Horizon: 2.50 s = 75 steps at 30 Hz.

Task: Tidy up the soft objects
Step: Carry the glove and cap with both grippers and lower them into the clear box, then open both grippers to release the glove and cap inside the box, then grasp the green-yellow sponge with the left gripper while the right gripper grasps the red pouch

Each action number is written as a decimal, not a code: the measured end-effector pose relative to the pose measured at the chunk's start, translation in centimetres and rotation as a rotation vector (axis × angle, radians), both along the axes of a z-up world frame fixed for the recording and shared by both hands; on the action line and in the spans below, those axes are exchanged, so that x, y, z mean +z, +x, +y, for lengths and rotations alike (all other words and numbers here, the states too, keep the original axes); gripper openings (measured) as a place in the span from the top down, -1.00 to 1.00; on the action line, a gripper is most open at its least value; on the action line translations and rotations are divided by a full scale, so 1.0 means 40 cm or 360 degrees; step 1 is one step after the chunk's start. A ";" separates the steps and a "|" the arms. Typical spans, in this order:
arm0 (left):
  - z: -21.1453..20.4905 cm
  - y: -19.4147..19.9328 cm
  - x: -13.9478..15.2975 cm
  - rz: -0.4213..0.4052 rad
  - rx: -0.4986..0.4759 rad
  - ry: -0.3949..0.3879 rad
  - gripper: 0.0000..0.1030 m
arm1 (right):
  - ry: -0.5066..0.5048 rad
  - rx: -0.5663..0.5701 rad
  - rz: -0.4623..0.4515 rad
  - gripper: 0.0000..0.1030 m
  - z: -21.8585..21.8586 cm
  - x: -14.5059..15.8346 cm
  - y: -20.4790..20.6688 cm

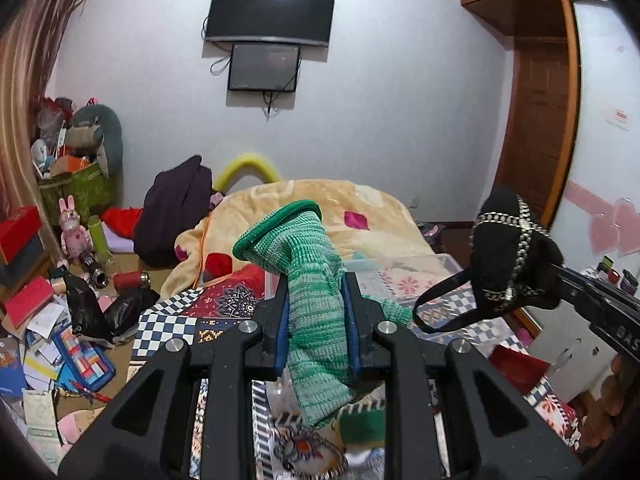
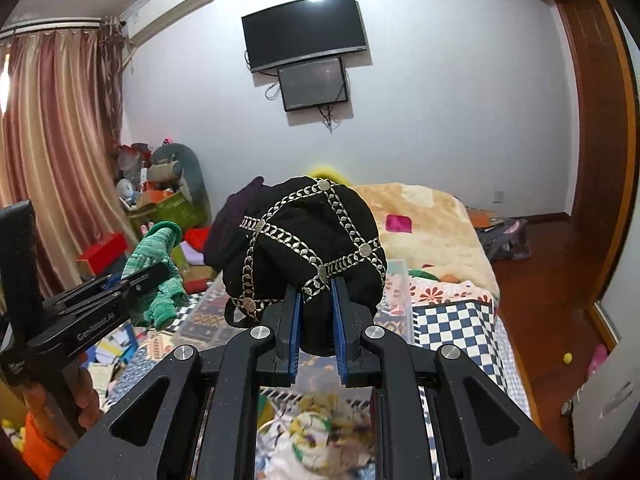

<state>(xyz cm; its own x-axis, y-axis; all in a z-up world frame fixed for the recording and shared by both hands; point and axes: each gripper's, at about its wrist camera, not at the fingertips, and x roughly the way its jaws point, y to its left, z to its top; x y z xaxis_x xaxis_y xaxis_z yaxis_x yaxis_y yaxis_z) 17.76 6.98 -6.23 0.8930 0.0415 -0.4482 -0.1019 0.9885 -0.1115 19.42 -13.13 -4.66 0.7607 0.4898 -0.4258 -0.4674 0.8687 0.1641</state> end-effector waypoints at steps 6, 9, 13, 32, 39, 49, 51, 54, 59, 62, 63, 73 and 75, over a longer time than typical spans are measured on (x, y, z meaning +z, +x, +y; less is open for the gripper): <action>0.013 0.089 -0.055 0.0111 0.0013 0.0001 0.57 | -0.0044 -0.0012 0.0078 0.75 0.029 -0.034 0.057; 0.010 0.123 -0.085 0.0168 0.0010 0.0023 0.57 | -0.0070 -0.0022 0.0129 0.75 0.044 -0.058 0.085; 0.005 0.161 -0.120 0.0236 -0.0013 0.0024 0.57 | -0.0095 -0.0010 0.0204 0.75 0.065 -0.083 0.112; -0.018 0.182 -0.179 0.0392 -0.0060 -0.0003 -0.02 | -0.0230 0.0041 0.0434 0.62 0.083 -0.127 0.144; -0.011 0.123 -0.105 0.0274 -0.0079 -0.0034 -0.11 | -0.0163 0.0056 0.0344 0.35 0.043 -0.064 0.109; -0.007 -0.018 -0.011 0.0091 -0.0116 -0.0025 -0.37 | -0.0144 0.0027 0.0116 -0.02 -0.030 0.021 0.015; -0.011 -0.045 -0.011 0.0087 -0.0133 -0.0022 -0.40 | -0.0161 0.0011 0.0084 -0.04 -0.047 0.021 -0.002; -0.022 -0.067 -0.023 0.0112 -0.0159 -0.0002 -0.42 | -0.0186 -0.0005 0.0070 -0.05 -0.065 0.009 -0.017; -0.048 -0.092 -0.063 0.0183 -0.0211 0.0036 -0.46 | -0.0231 -0.0049 0.0116 -0.05 -0.097 -0.034 -0.026; -0.064 -0.096 -0.096 0.0243 -0.0239 0.0036 -0.49 | -0.0257 -0.0054 0.0187 -0.05 -0.105 -0.074 -0.025; -0.071 -0.095 -0.108 0.0266 -0.0250 0.0035 -0.50 | -0.0268 -0.0054 0.0214 -0.05 -0.108 -0.090 -0.021; -0.106 -0.051 -0.238 0.0494 -0.0285 -0.0012 -0.49 | -0.0283 -0.0072 0.0430 -0.05 -0.121 -0.215 -0.001; -0.112 -0.038 -0.256 0.0521 -0.0300 -0.0039 -0.49 | -0.0282 -0.0074 0.0461 -0.04 -0.122 -0.236 0.005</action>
<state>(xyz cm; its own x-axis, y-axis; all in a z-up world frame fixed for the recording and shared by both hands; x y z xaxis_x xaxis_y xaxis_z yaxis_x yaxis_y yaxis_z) 16.24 2.50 -16.46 0.6933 -0.1240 -0.7099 0.0474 0.9908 -0.1268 19.64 -18.01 -14.11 0.6154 0.3566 -0.7029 -0.3828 0.9148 0.1290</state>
